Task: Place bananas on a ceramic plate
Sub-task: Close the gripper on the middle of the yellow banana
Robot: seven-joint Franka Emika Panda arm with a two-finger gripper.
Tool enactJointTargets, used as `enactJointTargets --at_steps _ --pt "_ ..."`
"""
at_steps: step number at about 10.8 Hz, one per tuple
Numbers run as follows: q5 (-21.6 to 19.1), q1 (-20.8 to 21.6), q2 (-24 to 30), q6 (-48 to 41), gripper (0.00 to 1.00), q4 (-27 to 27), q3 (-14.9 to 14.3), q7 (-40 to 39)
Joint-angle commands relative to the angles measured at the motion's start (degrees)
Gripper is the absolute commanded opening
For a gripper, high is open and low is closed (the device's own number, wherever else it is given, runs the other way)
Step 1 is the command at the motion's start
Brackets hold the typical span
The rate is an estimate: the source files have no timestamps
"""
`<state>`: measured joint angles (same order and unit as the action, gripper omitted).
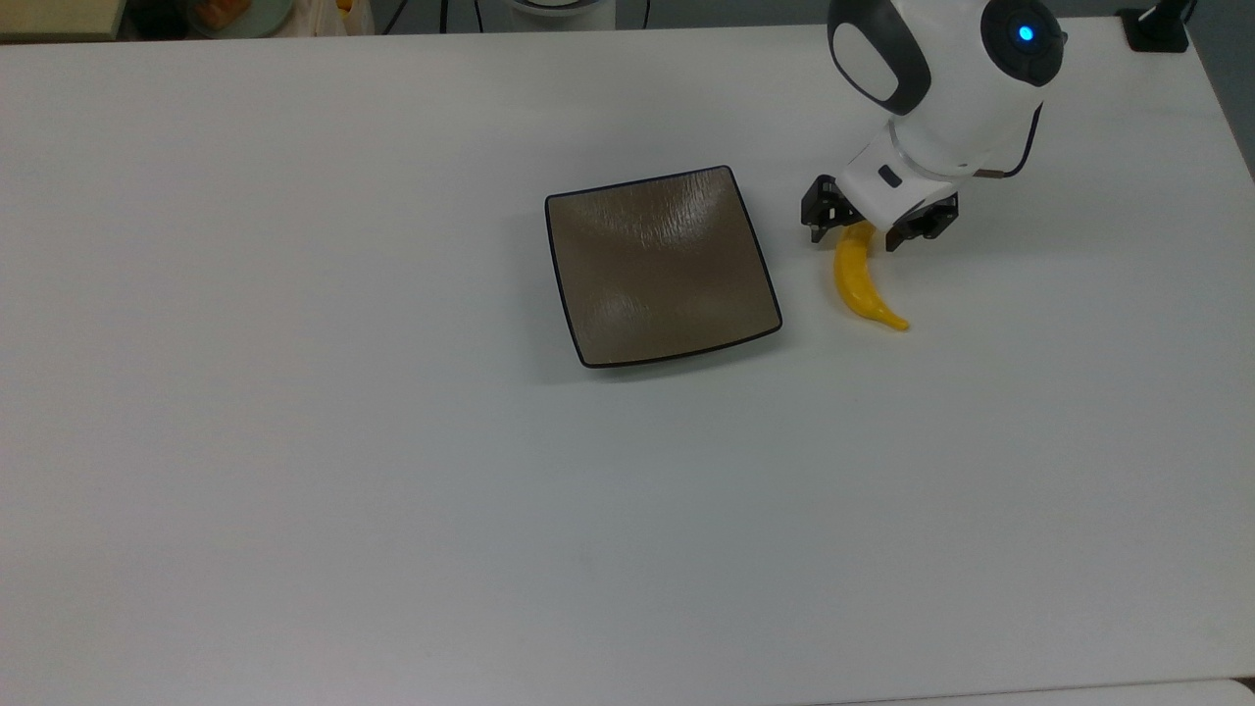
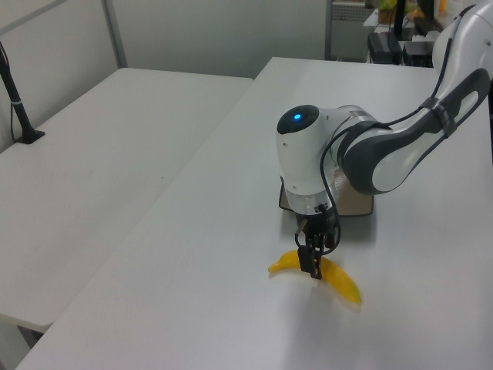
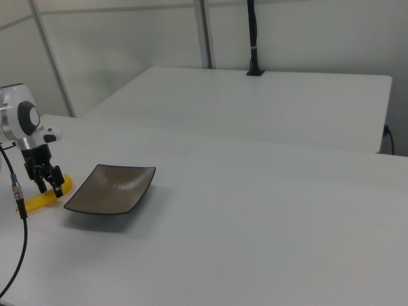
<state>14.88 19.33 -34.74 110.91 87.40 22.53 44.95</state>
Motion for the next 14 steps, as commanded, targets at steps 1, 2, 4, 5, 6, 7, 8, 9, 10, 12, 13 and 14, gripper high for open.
enactJointTargets --at_steps 1,2,4,5,6,7,8,9,10,12,13,14 --pt "1.11 -0.52 0.55 2.55 0.8 1.45 0.06 1.19" --pt "1.11 -0.61 0.55 2.55 0.73 1.63 0.06 1.1" --pt "1.11 -0.61 0.55 2.55 0.56 1.72 0.06 1.01" --pt "1.11 -0.61 0.55 2.55 0.48 1.72 0.06 0.93" --pt "1.11 -0.61 0.55 2.55 0.34 1.72 0.06 0.92" --pt "1.11 -0.61 0.55 2.55 0.15 1.72 0.06 0.92" --pt "1.11 -0.52 0.55 2.55 0.01 1.72 0.06 0.92" --pt "1.11 -0.52 0.64 2.55 0.0 1.63 0.06 0.92" --pt "1.11 -0.52 0.82 2.47 0.0 1.63 0.06 0.92" --pt "0.94 -0.43 1.95 1.77 0.0 1.19 0.06 0.84" --pt "0.41 -0.34 3.88 1.59 0.0 1.1 0.14 0.75" --pt "-0.11 -0.43 5.9 1.5 0.0 1.02 0.14 0.75"
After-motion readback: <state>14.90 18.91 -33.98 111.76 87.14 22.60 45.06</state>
